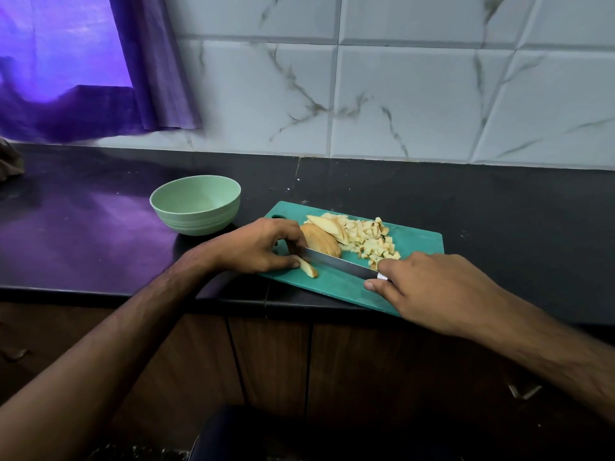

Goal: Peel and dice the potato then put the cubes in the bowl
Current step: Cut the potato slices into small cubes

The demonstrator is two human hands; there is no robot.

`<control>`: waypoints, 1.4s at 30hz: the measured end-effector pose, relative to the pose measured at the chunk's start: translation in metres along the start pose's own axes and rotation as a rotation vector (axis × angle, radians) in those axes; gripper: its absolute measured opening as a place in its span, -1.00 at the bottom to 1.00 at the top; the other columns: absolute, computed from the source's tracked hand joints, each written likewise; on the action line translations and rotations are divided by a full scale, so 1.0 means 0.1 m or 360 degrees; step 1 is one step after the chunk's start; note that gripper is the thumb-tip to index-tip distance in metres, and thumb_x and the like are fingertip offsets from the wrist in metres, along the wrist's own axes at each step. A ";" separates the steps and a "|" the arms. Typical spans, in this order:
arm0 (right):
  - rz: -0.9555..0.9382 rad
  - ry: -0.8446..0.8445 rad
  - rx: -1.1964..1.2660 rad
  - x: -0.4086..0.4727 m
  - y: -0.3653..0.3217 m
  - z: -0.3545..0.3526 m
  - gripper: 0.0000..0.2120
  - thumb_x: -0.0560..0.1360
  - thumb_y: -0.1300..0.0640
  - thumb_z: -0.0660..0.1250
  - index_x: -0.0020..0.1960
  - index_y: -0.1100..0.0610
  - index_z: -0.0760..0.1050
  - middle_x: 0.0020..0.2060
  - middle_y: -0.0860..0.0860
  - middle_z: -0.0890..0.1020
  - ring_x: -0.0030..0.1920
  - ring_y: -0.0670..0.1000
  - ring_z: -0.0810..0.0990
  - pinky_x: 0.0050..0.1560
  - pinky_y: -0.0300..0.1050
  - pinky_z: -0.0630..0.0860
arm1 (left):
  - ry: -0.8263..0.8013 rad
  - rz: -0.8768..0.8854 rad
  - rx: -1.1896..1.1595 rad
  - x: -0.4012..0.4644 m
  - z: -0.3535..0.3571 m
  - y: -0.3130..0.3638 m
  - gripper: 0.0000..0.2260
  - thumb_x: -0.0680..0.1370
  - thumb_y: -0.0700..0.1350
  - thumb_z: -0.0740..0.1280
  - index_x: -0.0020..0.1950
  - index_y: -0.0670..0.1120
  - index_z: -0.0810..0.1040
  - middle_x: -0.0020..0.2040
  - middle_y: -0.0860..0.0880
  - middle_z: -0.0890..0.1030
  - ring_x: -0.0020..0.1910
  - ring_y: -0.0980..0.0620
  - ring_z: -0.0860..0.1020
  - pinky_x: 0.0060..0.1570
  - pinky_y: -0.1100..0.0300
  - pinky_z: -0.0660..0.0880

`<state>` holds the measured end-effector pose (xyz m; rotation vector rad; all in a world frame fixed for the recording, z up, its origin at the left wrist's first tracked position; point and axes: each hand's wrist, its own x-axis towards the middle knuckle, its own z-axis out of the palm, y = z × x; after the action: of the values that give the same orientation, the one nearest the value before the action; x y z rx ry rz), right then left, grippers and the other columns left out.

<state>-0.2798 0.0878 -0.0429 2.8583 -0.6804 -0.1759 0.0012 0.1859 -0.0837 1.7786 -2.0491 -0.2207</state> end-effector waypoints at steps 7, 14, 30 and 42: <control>-0.0054 -0.0114 0.0186 0.07 -0.07 0.00 -0.63 0.68 -0.27 -0.03 0.08 -0.05 0.42 -0.22 -0.11 0.46 -0.23 -0.12 0.45 -0.31 -0.20 0.31 | -0.0042 -0.0038 -0.0034 0.05 -0.03 0.03 -0.82 0.51 -0.06 0.53 0.08 -0.05 0.68 -0.02 0.12 0.60 -0.06 0.24 0.53 -0.11 0.49 0.35; -0.0115 -0.0146 0.0246 0.14 -0.07 0.00 -0.63 0.68 -0.26 -0.01 -0.11 -0.05 0.35 -0.23 -0.07 0.50 -0.26 -0.09 0.47 -0.30 -0.19 0.31 | -0.0025 0.0002 0.0066 0.07 -0.01 0.02 -0.86 0.51 -0.05 0.54 0.02 -0.04 0.68 -0.07 0.22 0.57 -0.02 0.25 0.48 -0.01 0.47 0.29; -0.0104 -0.0290 0.0615 0.21 -0.11 0.09 -0.62 0.70 -0.20 0.04 -0.14 0.00 0.38 -0.29 -0.03 0.46 -0.31 -0.10 0.40 -0.30 -0.17 0.33 | 0.0429 0.0075 0.0335 -0.07 0.13 0.12 -0.78 0.42 0.00 0.59 -0.06 0.10 0.59 -0.10 0.21 0.51 -0.06 0.24 0.48 -0.05 0.33 0.21; -0.0176 0.0016 0.0111 0.11 -0.27 0.15 -0.60 0.71 -0.19 -0.02 0.00 0.08 0.40 -0.26 -0.05 0.46 -0.28 -0.10 0.46 -0.16 -0.08 0.56 | 0.0418 0.0120 0.0466 -0.14 0.19 0.15 -0.91 0.50 -0.06 0.54 -0.05 0.07 0.67 -0.09 0.16 0.59 -0.04 0.17 0.55 -0.04 0.15 0.32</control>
<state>-0.2607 0.1038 -0.0645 2.9631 -0.5374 -0.1571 -0.0183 0.1995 -0.0980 1.7775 -2.0293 0.3354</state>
